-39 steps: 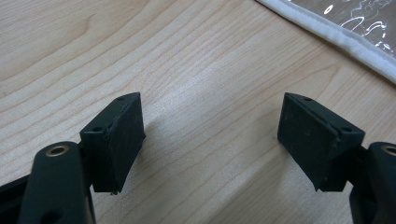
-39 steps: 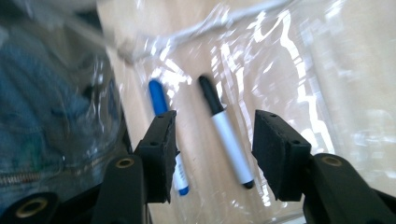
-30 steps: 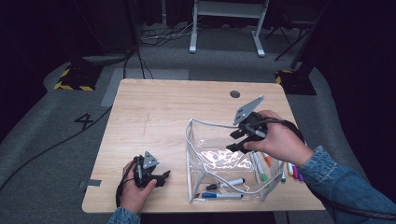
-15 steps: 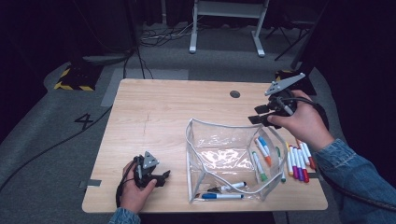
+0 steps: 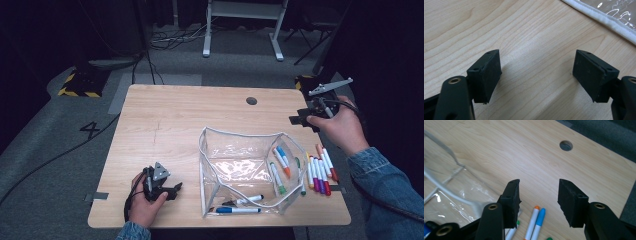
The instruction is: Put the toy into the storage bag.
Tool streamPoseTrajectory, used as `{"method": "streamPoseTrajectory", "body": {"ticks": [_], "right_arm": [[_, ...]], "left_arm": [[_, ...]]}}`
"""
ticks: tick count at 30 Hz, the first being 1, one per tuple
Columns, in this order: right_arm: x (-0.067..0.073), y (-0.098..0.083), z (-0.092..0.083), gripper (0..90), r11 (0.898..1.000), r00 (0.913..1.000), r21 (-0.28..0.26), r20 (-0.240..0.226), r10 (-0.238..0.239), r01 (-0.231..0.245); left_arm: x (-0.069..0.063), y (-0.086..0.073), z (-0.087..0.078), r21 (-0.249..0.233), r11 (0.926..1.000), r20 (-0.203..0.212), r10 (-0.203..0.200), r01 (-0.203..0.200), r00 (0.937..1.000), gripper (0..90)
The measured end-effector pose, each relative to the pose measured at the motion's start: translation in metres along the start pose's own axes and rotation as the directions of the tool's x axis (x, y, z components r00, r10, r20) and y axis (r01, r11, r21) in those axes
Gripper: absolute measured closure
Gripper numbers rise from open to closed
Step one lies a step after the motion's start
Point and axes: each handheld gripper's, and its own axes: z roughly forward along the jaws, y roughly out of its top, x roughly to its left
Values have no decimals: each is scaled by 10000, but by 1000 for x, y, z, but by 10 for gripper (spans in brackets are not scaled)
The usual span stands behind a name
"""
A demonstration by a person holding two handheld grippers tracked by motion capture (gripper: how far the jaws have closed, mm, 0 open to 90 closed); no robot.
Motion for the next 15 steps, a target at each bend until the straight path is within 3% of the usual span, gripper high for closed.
{"method": "streamPoseTrajectory", "body": {"ticks": [7, 15], "right_arm": [[-22, -26, 23, 529, 9963, 9977, 561, 216, 636, -647], [-32, -55, 55, 543, 9841, 9937, 1376, 106, 1119, -1123]], "left_arm": [[0, 0, 0, -10, 10000, 7, -2, 2, 10000, 231], [0, 0, 0, 9, 10000, 7, 4, -4, 10000, 231]]}}
